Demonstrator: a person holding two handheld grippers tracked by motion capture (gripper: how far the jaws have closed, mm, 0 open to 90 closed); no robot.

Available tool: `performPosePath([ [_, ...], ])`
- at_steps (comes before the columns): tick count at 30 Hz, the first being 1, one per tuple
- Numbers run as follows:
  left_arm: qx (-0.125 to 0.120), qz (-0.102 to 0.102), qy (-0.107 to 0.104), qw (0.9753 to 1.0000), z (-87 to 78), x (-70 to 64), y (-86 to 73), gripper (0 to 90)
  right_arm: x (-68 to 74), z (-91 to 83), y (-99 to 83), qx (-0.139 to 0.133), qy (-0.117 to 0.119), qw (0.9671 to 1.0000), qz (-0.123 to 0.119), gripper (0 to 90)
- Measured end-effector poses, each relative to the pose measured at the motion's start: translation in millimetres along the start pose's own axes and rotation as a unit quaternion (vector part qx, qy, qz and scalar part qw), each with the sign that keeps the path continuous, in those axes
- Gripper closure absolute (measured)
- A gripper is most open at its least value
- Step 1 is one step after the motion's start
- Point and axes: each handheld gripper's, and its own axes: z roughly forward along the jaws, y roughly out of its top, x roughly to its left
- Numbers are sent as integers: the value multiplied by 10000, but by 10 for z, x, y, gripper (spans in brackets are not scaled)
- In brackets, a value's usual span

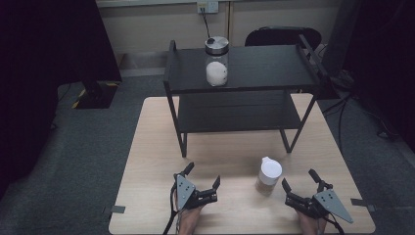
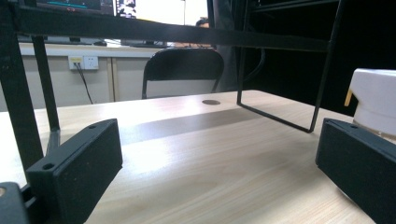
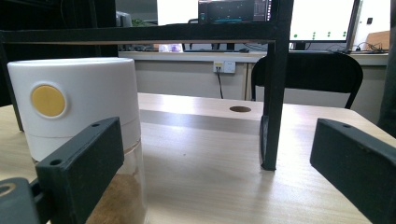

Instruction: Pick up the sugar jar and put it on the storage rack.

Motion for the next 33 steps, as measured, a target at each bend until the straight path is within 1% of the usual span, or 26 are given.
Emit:
performPosePath([
  [3, -76, -77, 8, 9999, -15, 19, -37, 7, 0, 0, 0, 0, 0, 10000, 0, 15],
  [5, -28, -16, 63, 10000, -17, 10, -29, 5, 0, 0, 0, 1, 0, 10000, 0, 15],
  [8, 9, -17, 99, 9999, -15, 14, -45, 4, 0, 0, 0, 1, 0, 10000, 0, 15],
  [10, -21, -28, 69, 10000, -19, 21, -64, 4, 0, 0, 0, 1, 0, 10000, -1, 15],
  [13, -11, 40, 77, 10000, -22, 14, -65, 3, 0, 0, 0, 0, 0, 10000, -1, 15],
  [15, -17, 49, 69, 10000, -26, 18, -67, 2, 0, 0, 0, 0, 0, 10000, 0, 15],
  [17, -33, 175, 115, 9998, -35, -2, -75, 0, 1, 0, 0, 0, 0, 10000, -1, 15],
  [20, -48, 233, 142, 9996, -44, -26, -82, 0, 1, -1, 0, 0, -1, 10000, 0, 15],
  [25, -47, 232, 263, 9994, -43, -68, -83, 0, 3, -1, -1, 0, -8, 10000, 0, 15],
  [33, -54, 228, 301, 9993, -41, -81, -86, 0, 4, -1, -1, -1, -11, 10000, -3, 15],
])
